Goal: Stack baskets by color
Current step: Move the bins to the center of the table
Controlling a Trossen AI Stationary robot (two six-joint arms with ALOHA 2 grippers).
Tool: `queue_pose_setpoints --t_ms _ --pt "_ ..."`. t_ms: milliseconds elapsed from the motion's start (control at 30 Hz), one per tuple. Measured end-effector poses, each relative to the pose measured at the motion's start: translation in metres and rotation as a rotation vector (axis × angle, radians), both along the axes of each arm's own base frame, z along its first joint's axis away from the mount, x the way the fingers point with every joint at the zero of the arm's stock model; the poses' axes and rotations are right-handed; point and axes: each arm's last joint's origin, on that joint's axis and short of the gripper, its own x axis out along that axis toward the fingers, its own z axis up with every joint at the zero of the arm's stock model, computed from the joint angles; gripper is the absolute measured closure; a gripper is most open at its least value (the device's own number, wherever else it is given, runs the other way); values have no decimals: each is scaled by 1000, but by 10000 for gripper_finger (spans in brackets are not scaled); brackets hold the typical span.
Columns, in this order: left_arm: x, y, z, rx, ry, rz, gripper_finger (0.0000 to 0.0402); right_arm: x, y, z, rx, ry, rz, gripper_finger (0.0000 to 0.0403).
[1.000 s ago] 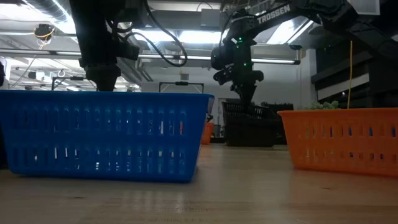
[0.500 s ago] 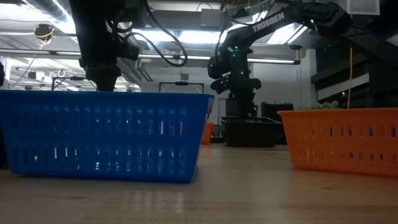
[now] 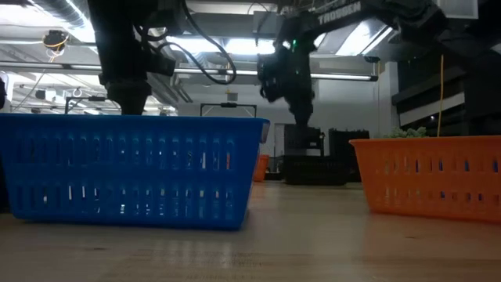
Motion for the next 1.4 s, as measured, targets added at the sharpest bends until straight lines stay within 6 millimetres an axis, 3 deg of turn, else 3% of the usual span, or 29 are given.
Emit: queue_pose_setpoints --t_ms 167,333,533,733,933,1000,1200,1333,1400 --pt "0 -3 0 -22 0 -13 289 -8 40 30 80 -84 35 293" --pt "0 -5 0 -21 -3 -20 289 -39 87 43 62 20 -93 293" --pt "1 -5 0 -9 -11 -19 289 -80 147 16 4 174 -233 293" --pt "3 -5 0 -10 -37 -19 289 -113 180 -37 -16 345 -419 300" --pt "3 -5 0 -10 -37 -19 289 -135 209 -70 58 545 -457 368" --pt "3 -5 0 -10 -37 -19 289 -135 217 -73 74 551 -443 393" --pt "4 -5 0 -10 -39 -18 289 -118 229 -85 54 407 -401 401" --pt "5 -5 0 -10 -48 -19 289 -91 220 -106 -109 205 -400 402" --pt "6 -5 1 -10 -60 -23 289 -67 216 -102 -134 41 -383 402"
